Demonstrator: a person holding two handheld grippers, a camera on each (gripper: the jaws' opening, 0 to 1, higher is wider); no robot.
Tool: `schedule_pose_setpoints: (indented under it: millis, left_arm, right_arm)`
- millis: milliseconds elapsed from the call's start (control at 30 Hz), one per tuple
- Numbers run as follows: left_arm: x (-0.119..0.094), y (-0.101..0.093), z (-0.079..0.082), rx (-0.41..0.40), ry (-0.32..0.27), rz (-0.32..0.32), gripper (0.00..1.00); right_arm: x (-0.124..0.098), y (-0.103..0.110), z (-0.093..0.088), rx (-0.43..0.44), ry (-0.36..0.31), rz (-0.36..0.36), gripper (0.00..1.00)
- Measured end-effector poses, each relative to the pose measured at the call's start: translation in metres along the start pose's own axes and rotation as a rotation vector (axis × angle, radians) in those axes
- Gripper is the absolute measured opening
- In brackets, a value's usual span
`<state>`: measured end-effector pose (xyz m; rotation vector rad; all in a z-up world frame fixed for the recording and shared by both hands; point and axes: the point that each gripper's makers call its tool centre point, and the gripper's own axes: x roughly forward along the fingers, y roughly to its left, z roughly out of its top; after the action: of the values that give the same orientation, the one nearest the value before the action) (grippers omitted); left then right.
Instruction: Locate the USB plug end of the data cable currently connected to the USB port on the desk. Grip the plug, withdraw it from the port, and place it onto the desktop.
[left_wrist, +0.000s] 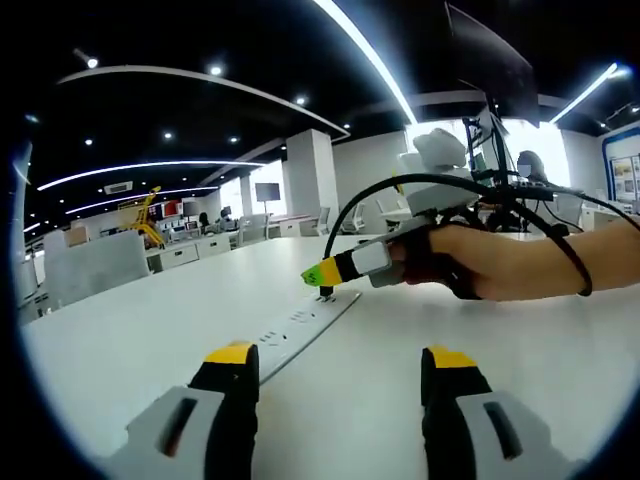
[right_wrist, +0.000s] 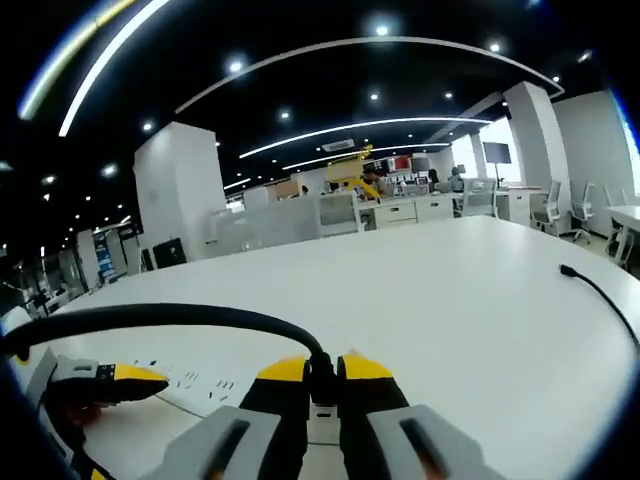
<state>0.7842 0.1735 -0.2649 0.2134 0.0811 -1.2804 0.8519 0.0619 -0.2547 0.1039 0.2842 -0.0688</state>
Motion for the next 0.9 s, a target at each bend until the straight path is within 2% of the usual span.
schedule_pose_setpoints:
  millis: [67,133,200,300,367,433,533,567,733,833,900]
  left_arm:
    - [0.0,0.0,0.001,-0.006,-0.008,-0.001,0.65]
    - [-0.001,0.001,0.002,-0.013,-0.014,-0.002,0.65]
    - [-0.001,0.001,0.003,-0.023,-0.022,-0.003,0.65]
    - [-0.001,0.003,0.005,-0.053,-0.039,-0.004,0.65]
    - [-0.001,0.004,0.006,-0.061,-0.045,0.0,0.65]
    - [-0.001,0.003,0.005,-0.062,-0.045,0.003,0.65]
    - [-0.001,0.003,0.007,-0.062,-0.057,0.011,0.65]
    - [-0.002,0.004,0.008,-0.064,-0.066,0.016,0.64]
    - [-0.003,0.004,0.01,-0.066,-0.092,0.022,0.63]
    - [-0.003,0.003,0.009,-0.056,-0.092,0.024,0.63]
    - [-0.003,0.003,0.009,-0.057,-0.094,0.025,0.63]
  right_arm:
    - [0.001,0.006,-0.002,-0.127,0.024,-0.018,0.11]
    - [0.003,0.01,-0.001,-0.2,0.037,-0.02,0.11]
    - [-0.002,0.012,0.024,-0.239,-0.078,-0.029,0.11]
    - [-0.01,0.016,0.047,-0.177,-0.106,0.006,0.11]
    - [-0.012,0.012,0.051,-0.172,-0.095,0.003,0.11]
    - [-0.014,0.007,0.044,-0.169,-0.074,0.001,0.12]
    - [-0.016,0.0,0.035,-0.057,-0.075,0.024,0.12]
    - [-0.02,0.001,0.031,-0.045,-0.078,0.029,0.12]
    - [-0.03,0.004,0.022,-0.068,-0.08,0.028,0.12]
    - [-0.037,0.009,0.021,-0.055,-0.099,0.046,0.12]
    - [-0.04,0.014,0.022,-0.075,-0.109,0.054,0.12]
